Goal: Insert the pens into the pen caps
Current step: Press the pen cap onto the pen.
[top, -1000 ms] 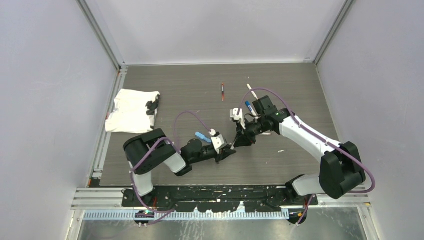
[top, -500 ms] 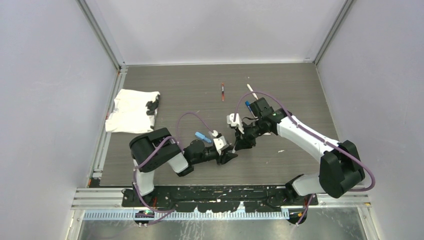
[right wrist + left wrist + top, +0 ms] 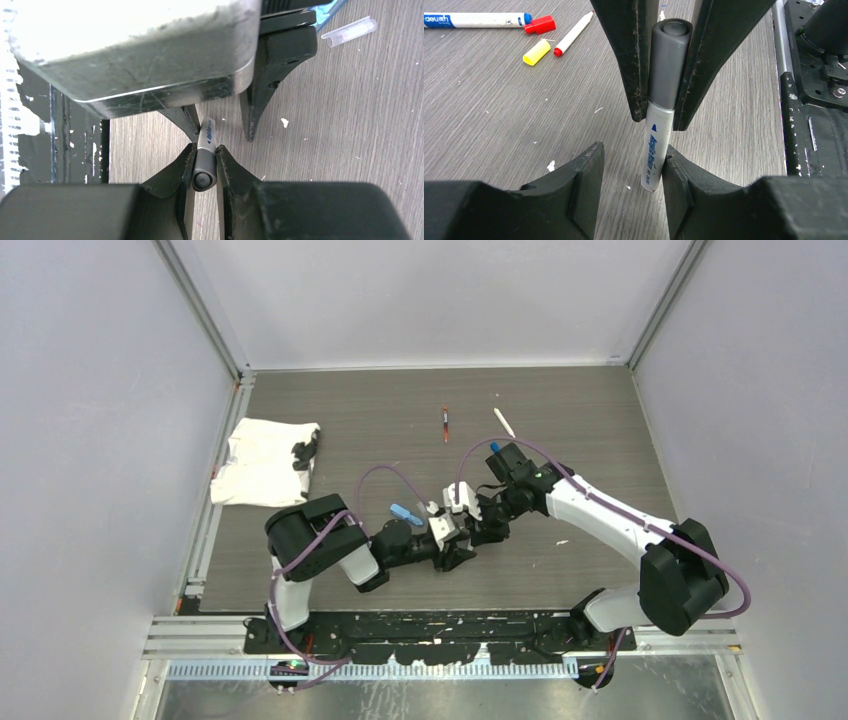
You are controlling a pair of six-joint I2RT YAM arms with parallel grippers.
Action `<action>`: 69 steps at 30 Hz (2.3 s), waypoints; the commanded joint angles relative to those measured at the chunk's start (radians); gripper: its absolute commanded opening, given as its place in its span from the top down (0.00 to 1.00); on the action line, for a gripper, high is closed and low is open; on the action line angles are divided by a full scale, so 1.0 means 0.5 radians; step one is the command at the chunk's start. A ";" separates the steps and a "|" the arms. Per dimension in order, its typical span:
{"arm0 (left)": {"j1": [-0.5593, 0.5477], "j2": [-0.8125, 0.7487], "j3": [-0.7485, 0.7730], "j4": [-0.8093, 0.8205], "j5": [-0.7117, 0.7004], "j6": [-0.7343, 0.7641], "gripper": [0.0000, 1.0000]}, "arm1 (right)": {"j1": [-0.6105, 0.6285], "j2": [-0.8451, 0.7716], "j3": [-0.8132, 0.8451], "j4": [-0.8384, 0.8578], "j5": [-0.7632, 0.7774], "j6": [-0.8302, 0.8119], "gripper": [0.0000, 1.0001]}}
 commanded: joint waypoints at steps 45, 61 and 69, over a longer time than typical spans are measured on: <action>0.015 0.272 0.091 0.112 0.064 0.130 0.99 | -0.188 -0.188 0.106 -0.180 -0.293 0.062 0.36; 0.017 0.274 0.105 0.112 0.099 0.130 1.00 | -0.163 -0.110 0.029 0.053 -0.231 0.174 0.51; 0.017 0.276 0.106 0.112 0.102 0.130 1.00 | -0.156 -0.067 0.074 -0.079 -0.222 0.031 0.63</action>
